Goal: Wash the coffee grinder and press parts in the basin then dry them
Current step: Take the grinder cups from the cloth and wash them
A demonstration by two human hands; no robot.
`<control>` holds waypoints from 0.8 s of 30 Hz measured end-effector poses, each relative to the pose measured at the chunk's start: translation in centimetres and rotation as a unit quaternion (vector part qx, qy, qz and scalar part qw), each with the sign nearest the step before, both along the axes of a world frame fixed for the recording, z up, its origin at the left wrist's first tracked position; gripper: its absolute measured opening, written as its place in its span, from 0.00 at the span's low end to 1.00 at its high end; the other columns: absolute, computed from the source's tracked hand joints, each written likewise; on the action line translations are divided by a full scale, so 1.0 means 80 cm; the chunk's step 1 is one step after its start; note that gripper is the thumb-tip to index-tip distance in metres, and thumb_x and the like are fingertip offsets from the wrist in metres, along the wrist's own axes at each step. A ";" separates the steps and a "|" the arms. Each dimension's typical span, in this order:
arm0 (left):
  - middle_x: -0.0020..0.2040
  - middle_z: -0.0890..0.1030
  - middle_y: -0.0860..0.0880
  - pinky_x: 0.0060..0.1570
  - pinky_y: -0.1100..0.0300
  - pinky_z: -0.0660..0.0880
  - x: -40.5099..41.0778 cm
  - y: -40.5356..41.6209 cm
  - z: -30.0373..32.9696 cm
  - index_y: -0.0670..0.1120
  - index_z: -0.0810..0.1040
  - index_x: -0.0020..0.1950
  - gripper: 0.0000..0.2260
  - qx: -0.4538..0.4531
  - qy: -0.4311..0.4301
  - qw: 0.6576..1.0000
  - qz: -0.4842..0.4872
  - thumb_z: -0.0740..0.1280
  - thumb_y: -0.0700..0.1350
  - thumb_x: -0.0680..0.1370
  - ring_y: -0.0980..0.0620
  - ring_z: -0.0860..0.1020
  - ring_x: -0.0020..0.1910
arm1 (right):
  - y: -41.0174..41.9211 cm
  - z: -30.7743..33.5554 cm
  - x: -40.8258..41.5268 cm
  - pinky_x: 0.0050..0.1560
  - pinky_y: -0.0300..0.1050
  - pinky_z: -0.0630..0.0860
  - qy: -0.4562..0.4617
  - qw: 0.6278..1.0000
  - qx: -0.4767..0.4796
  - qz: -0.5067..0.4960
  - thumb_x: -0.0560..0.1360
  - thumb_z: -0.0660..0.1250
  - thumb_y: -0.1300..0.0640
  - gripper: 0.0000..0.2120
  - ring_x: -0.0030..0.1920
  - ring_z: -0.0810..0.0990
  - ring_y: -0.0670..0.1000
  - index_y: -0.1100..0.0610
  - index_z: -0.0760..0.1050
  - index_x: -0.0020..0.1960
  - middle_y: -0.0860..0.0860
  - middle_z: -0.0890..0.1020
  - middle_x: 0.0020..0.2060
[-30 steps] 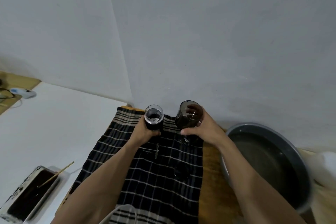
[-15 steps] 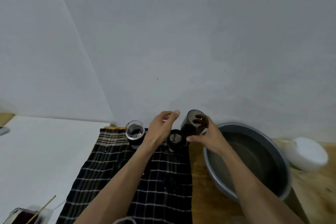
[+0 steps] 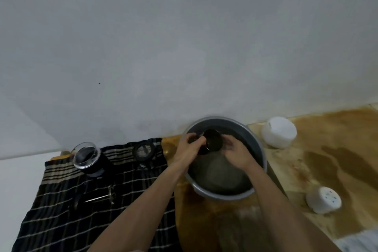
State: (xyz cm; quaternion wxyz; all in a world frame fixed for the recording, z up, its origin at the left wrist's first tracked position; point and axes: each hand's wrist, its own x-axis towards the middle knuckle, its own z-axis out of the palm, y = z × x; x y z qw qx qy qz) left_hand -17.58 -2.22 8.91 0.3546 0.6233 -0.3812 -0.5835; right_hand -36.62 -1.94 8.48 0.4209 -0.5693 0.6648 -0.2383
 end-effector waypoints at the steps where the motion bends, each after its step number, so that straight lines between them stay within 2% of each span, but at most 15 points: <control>1: 0.65 0.78 0.50 0.65 0.44 0.77 -0.005 -0.001 -0.005 0.55 0.73 0.72 0.32 0.004 -0.012 1.000 -0.006 0.72 0.62 0.70 0.48 0.78 0.63 | 0.002 -0.002 -0.009 0.72 0.54 0.70 0.011 0.998 0.045 -0.039 0.77 0.67 0.62 0.25 0.68 0.75 0.52 0.48 0.73 0.71 0.50 0.78 0.67; 3: 0.68 0.76 0.49 0.67 0.45 0.76 -0.017 -0.003 -0.015 0.55 0.68 0.77 0.29 0.021 -0.026 0.999 -0.007 0.70 0.58 0.77 0.46 0.76 0.65 | 0.004 -0.008 -0.027 0.67 0.53 0.72 0.031 0.984 0.140 -0.108 0.79 0.64 0.61 0.19 0.66 0.76 0.58 0.58 0.74 0.70 0.56 0.78 0.65; 6: 0.73 0.73 0.48 0.69 0.47 0.74 -0.024 -0.009 -0.030 0.56 0.63 0.81 0.29 0.027 -0.061 0.997 -0.035 0.67 0.56 0.81 0.45 0.74 0.68 | 0.011 -0.005 -0.035 0.54 0.53 0.75 0.014 0.960 0.208 -0.184 0.80 0.61 0.60 0.10 0.51 0.77 0.59 0.63 0.76 0.56 0.60 0.80 0.53; 8: 0.75 0.72 0.48 0.71 0.46 0.72 -0.027 -0.015 -0.037 0.57 0.63 0.81 0.30 0.028 -0.080 0.995 -0.054 0.68 0.57 0.80 0.44 0.73 0.70 | 0.009 -0.007 -0.035 0.49 0.51 0.76 -0.063 0.942 0.230 -0.235 0.81 0.59 0.61 0.07 0.43 0.76 0.57 0.60 0.73 0.46 0.58 0.77 0.44; 10: 0.74 0.72 0.47 0.70 0.47 0.72 -0.030 -0.016 -0.041 0.57 0.63 0.81 0.31 0.033 -0.090 0.993 -0.064 0.68 0.57 0.80 0.44 0.73 0.70 | 0.002 -0.010 -0.031 0.42 0.48 0.80 -0.214 0.904 0.240 -0.281 0.82 0.58 0.62 0.10 0.41 0.79 0.56 0.61 0.74 0.44 0.59 0.79 0.42; 11: 0.74 0.73 0.47 0.70 0.47 0.72 -0.031 -0.017 -0.042 0.57 0.63 0.81 0.31 0.038 -0.092 0.993 -0.067 0.68 0.57 0.80 0.44 0.74 0.69 | -0.002 -0.004 -0.025 0.44 0.49 0.82 -0.277 0.887 0.247 -0.275 0.82 0.59 0.62 0.10 0.45 0.82 0.58 0.64 0.77 0.48 0.61 0.82 0.44; 12: 0.73 0.73 0.46 0.70 0.47 0.72 -0.032 -0.018 -0.044 0.57 0.63 0.81 0.30 0.041 -0.091 0.993 -0.066 0.68 0.57 0.80 0.44 0.74 0.68 | -0.005 0.003 -0.019 0.51 0.51 0.82 -0.318 0.880 0.250 -0.249 0.83 0.60 0.61 0.11 0.51 0.84 0.60 0.66 0.79 0.52 0.63 0.85 0.48; 13: 0.73 0.74 0.46 0.70 0.47 0.71 -0.032 -0.019 -0.045 0.57 0.64 0.81 0.30 0.044 -0.091 0.993 -0.063 0.68 0.57 0.80 0.44 0.74 0.68 | -0.009 0.014 -0.011 0.57 0.53 0.81 -0.333 0.886 0.249 -0.206 0.83 0.61 0.60 0.12 0.54 0.85 0.60 0.67 0.80 0.55 0.64 0.86 0.51; 16: 0.69 0.78 0.45 0.69 0.50 0.73 -0.033 -0.025 -0.050 0.57 0.69 0.78 0.24 0.050 -0.087 0.994 -0.038 0.66 0.57 0.81 0.45 0.77 0.64 | -0.027 0.042 0.009 0.60 0.51 0.81 -0.300 0.926 0.197 -0.115 0.82 0.63 0.63 0.10 0.54 0.86 0.58 0.67 0.81 0.57 0.62 0.86 0.52; 19: 0.69 0.78 0.44 0.67 0.55 0.72 -0.036 -0.028 -0.057 0.53 0.73 0.76 0.19 0.036 -0.123 0.991 -0.033 0.62 0.51 0.84 0.44 0.77 0.66 | -0.042 0.048 0.013 0.58 0.47 0.82 -0.202 0.963 0.156 -0.088 0.81 0.64 0.61 0.10 0.54 0.86 0.54 0.62 0.81 0.58 0.57 0.86 0.52; 22: 0.70 0.77 0.44 0.70 0.51 0.70 -0.035 -0.026 -0.063 0.53 0.74 0.75 0.21 0.024 -0.149 0.987 -0.064 0.63 0.57 0.83 0.43 0.75 0.69 | -0.044 0.023 -0.003 0.58 0.49 0.81 -0.103 0.974 0.148 -0.135 0.81 0.65 0.57 0.07 0.51 0.84 0.52 0.56 0.80 0.56 0.53 0.84 0.50; 24: 0.70 0.76 0.45 0.69 0.50 0.70 -0.036 -0.026 -0.064 0.54 0.73 0.75 0.22 0.023 -0.143 0.986 -0.077 0.63 0.59 0.82 0.43 0.74 0.68 | -0.037 0.003 -0.019 0.58 0.52 0.79 -0.052 0.965 0.164 -0.196 0.80 0.65 0.56 0.06 0.48 0.81 0.54 0.57 0.79 0.54 0.54 0.83 0.47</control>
